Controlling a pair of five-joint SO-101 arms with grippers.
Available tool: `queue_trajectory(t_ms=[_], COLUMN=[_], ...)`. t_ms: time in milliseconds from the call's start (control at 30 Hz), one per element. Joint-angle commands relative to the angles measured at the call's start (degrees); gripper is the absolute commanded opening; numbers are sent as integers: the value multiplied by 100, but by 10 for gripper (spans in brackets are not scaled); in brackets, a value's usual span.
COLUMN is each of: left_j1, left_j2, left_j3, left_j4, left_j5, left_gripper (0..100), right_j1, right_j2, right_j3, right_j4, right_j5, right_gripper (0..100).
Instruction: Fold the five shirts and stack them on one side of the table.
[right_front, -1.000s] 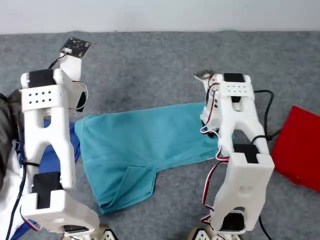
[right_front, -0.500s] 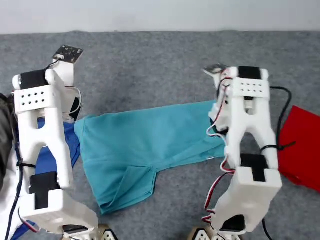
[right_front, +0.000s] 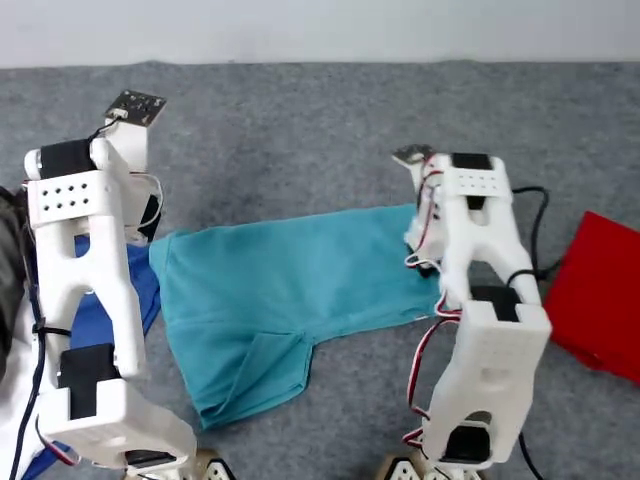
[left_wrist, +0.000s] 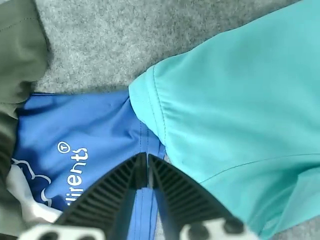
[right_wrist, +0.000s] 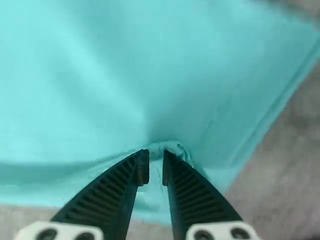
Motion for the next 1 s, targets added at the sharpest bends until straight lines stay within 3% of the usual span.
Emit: queue_trajectory(t_ms=[0, 267, 567, 700, 967], left_j1=[-35, -35, -35, -35, -229], left_j2=[-325, -325, -325, -325, -334], left_j3=[-198, -198, -198, -198, -189], left_j4=[62, 70, 141, 246, 316], left_j5=[9, 9, 9, 9, 0], left_gripper=[16, 16, 16, 16, 16], right_j1=[497, 585, -66, 119, 673], right_j2=[-154, -866, -778, -75, -101], right_j3=[-123, -448, -475, -475, -466], right_j4=[760, 1613, 725, 620, 1763], right_j5=[53, 211, 211, 211, 237], right_gripper=[57, 57, 58, 58, 57])
